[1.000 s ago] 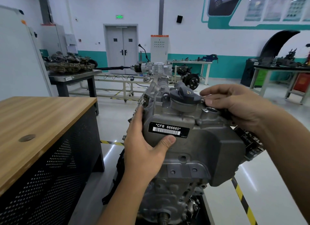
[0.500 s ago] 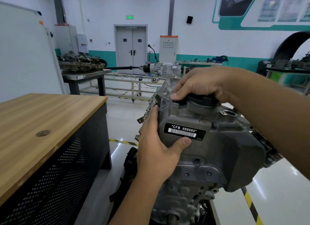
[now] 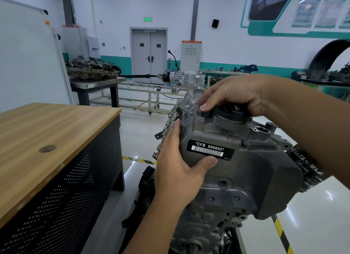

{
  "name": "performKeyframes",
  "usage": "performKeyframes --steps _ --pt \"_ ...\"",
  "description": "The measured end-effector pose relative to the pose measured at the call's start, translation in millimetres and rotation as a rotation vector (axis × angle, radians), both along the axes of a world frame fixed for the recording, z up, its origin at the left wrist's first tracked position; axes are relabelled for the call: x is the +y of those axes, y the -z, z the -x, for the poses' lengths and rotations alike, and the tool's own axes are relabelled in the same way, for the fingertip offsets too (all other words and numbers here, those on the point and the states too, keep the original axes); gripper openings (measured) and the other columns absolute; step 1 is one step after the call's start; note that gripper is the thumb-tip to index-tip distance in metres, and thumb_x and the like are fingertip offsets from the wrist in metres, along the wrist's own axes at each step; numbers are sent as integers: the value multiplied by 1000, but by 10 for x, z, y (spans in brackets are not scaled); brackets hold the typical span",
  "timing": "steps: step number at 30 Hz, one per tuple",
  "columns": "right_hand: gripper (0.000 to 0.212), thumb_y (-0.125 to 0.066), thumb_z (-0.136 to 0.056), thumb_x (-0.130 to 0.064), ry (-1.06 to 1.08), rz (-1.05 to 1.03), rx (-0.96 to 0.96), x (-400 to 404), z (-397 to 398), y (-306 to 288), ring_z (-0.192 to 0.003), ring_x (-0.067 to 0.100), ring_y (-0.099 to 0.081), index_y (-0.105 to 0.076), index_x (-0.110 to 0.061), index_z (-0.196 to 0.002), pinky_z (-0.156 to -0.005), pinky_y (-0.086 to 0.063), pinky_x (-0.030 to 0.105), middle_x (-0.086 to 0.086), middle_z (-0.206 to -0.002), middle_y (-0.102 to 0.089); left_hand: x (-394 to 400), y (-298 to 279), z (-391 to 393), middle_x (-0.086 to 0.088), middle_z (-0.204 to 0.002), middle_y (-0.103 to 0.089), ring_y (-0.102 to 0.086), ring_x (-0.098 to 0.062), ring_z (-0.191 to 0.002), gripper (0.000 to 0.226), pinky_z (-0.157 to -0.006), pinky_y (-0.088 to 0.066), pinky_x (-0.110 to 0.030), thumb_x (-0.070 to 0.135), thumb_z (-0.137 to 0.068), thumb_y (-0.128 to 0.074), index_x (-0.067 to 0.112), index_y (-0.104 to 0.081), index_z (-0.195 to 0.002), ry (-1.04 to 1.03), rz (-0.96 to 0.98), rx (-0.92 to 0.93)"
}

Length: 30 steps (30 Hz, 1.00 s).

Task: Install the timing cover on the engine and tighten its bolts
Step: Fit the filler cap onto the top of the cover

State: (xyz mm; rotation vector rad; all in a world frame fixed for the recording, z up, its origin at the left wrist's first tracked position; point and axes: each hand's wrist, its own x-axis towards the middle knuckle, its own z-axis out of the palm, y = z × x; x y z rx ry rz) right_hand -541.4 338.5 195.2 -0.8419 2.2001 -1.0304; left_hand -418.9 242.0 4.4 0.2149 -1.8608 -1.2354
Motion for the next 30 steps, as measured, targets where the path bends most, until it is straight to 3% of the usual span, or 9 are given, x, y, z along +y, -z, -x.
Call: performKeyframes --steps 3,5,9,13,17,21,25,28,30 --pt "32 -78 -65 -4 98 65 -67 9 78 -64 -94 29 -65 -83 -17 -94 -85 -56 37 13 -100 -72 1 -5 -11 20 -160 -36 -33 -5 -148 114 -118 -36 -48 70 -59 -81 49 -21 -153 2 3 -5" --pt "42 -85 -59 -14 52 9 -78 -21 29 -53 -94 29 -65 -81 -14 -100 -97 -51 41 12 -101 -72 3 -13 -18 20 -160 -36 -33 -5 -148 114 -118 -36 -48 69 -59 -81 49 -21 -153 7 -5 -10" --pt "28 -85 -50 -21 -41 -89 13 -55 -53 -41 -79 27 -71 -84 -23 -77 -79 -58 38 9 -87 -79 -6 -20 -19 20 -158 -38 -35 -5 -146 113 -117 -38 -47 69 -59 -82 50 -21 -153 2 7 -23" --pt "39 -78 -57 -6 76 24 -37 -16 67 -90 -81 24 -63 -82 -19 -94 -74 -52 31 9 -88 -69 -1 -20 -29 20 -158 -38 -35 -5 -147 114 -118 -37 -47 67 -59 -82 47 -21 -153 4 10 -29" --pt "32 -87 -51 -20 -14 -96 -14 -38 -51 -32 -79 27 -70 -83 -19 -83 -80 -57 38 9 -87 -78 -16 -17 -16 18 -157 -41 -38 -8 -146 115 -116 -39 -48 65 -60 -84 45 -23 -155 8 0 -29" --pt "37 -74 -78 -6 137 37 -11 29 83 -93 -87 23 -66 -77 -18 -112 -77 -55 33 9 -87 -76 -23 -17 -9 20 -157 -40 -36 -7 -146 116 -117 -39 -47 70 -57 -82 48 -22 -154 1 9 -42" --pt "59 -89 -48 -24 72 -87 55 -11 -59 -34 -101 36 -69 -78 -16 -106 -93 -56 47 16 -105 -76 -26 -44 -30 19 -155 -43 -40 -8 -144 116 -115 -41 -47 68 -58 -82 45 -24 -155 -26 33 -59" --pt "41 -76 -68 -4 141 -18 76 30 -77 -94 -106 31 -64 -76 -18 -107 -86 -56 39 19 -118 -71 -30 -75 -60 16 -152 -46 -41 -11 -142 117 -113 -41 -49 78 -56 -74 44 -24 -155 -73 106 -100" --pt "38 -61 -84 6 226 86 80 119 -67 -190 -106 23 -66 -71 -18 -113 -93 -52 34 17 -119 -74 -17 -109 -106 16 -150 -47 -40 -15 -141 118 -110 -40 -55 87 -54 -64 44 -20 -154 -140 183 -150"
